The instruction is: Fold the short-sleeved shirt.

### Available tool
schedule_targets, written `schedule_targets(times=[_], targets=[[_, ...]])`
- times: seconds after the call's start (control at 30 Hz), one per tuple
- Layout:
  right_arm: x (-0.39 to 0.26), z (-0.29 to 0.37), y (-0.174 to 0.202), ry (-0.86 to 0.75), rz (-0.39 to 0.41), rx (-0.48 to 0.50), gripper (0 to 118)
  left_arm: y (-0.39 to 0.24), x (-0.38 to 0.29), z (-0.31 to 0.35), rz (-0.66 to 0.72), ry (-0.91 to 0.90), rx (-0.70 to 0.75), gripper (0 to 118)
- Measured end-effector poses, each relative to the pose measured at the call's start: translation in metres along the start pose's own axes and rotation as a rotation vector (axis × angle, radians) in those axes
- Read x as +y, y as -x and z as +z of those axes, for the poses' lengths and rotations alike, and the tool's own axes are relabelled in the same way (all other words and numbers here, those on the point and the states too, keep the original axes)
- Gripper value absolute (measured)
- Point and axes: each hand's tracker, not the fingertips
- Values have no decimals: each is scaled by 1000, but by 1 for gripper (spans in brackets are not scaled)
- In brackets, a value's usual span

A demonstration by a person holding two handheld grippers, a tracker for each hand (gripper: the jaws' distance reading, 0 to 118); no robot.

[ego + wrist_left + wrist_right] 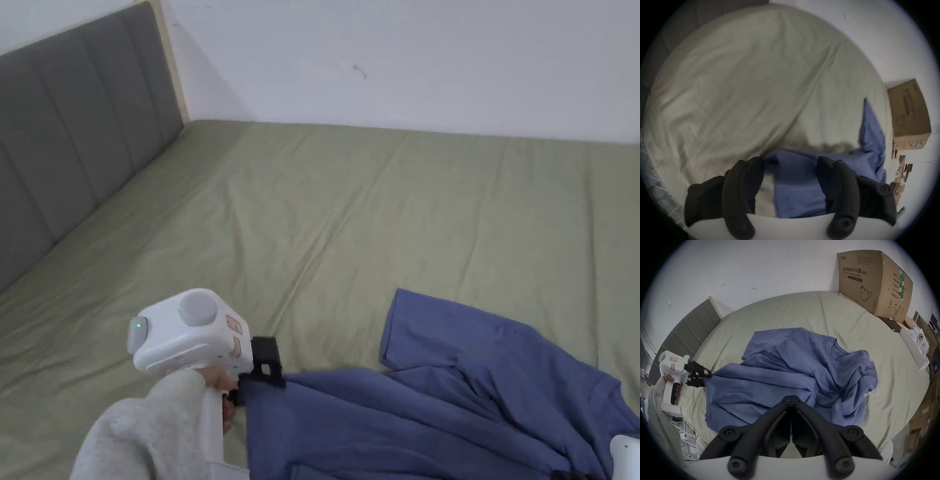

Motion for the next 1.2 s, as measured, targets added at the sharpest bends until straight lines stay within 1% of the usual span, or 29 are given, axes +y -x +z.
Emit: schedule_targets(times=[0.03,0.07,0.1,0.13,0.17,0.2,0.23,0.27,0.3,0.43,0.5,0.57,0.63,0.67,0.7,0.73,0.77,0.8,0.83,0.87,0.93,0.97,1.0,1.03,1.07,1.1,1.13,1.17,1.2], targets=[[0,-2,-1,5,2,-2,0,4,-3,-11,3,2,11,72],[-1,-4,-1,9,5,-6,0,7,-5,-17,3,-32,-1,72],[-2,-5,0,13,9,-11,0,6,-7,-13,25,-70,-21,71],[-3,-5,-1,20,15,-14,0,8,-9,-7,81,-98,-31,66],[-4,-6,-1,24,18,-15,0,10,-8,-4,63,-114,-13,50],[-4,-7,-1,28,19,-15,0,11,-7,1,49,-150,8,7],[-4,-8,-1,33,19,-15,0,16,-7,4,77,-178,-62,6],[-4,-8,-1,38,18,-16,0,21,-7,5,121,-169,-112,6],[-4,-8,-1,40,19,-15,0,22,-8,7,119,-146,-109,6],[7,-8,-1,37,39,7,0,14,-16,24,40,-200,-90,6],[27,-8,-5,20,35,69,0,5,-18,33,20,-220,-96,6],[58,-12,-11,15,13,116,0,2,-21,41,-14,-249,-100,6],[93,-23,-20,9,23,175,0,-6,-22,49,-41,-275,-99,6],[113,-32,-25,3,36,175,6,-8,-24,53,-62,-294,-92,6],[134,-45,-26,22,79,173,36,-10,-26,56,-77,-312,-82,6],[150,-58,-28,44,118,166,64,-13,-28,59,-94,-329,-73,6],[168,-77,-28,76,166,144,77,-22,-30,63,-129,-343,-53,6],[182,-94,-25,101,186,96,77,-25,-33,66,-148,-354,-38,6],[195,-112,-24,105,202,68,78,-28,-36,67,-168,-364,-28,6],[207,-131,-23,138,228,74,78,-31,-36,68,-190,-370,-20,6],[224,-168,-18,218,218,81,78,-34,-37,68,-201,-373,-12,6],[229,-186,-14,255,217,69,78,-34,-37,68,-203,-368,-13,6],[232,-202,-10,285,223,60,78,-33,-35,68,-203,-368,-14,6],[234,-219,-6,304,248,61,78,-33,-34,67,-202,-369,-16,6],[234,-237,-5,333,270,37,78,-32,-33,67,-202,-367,-12,6],[231,-254,-2,376,309,4,78,-30,-32,65,-200,-365,-7,6],[226,-269,0,403,356,-55,76,-30,-30,63,-203,-360,-3,6],[218,-278,1,434,369,-97,72,-29,-28,61,-204,-352,1,6],[217,-271,4,393,348,-52,71,-28,-27,59,-205,-350,3,6]])
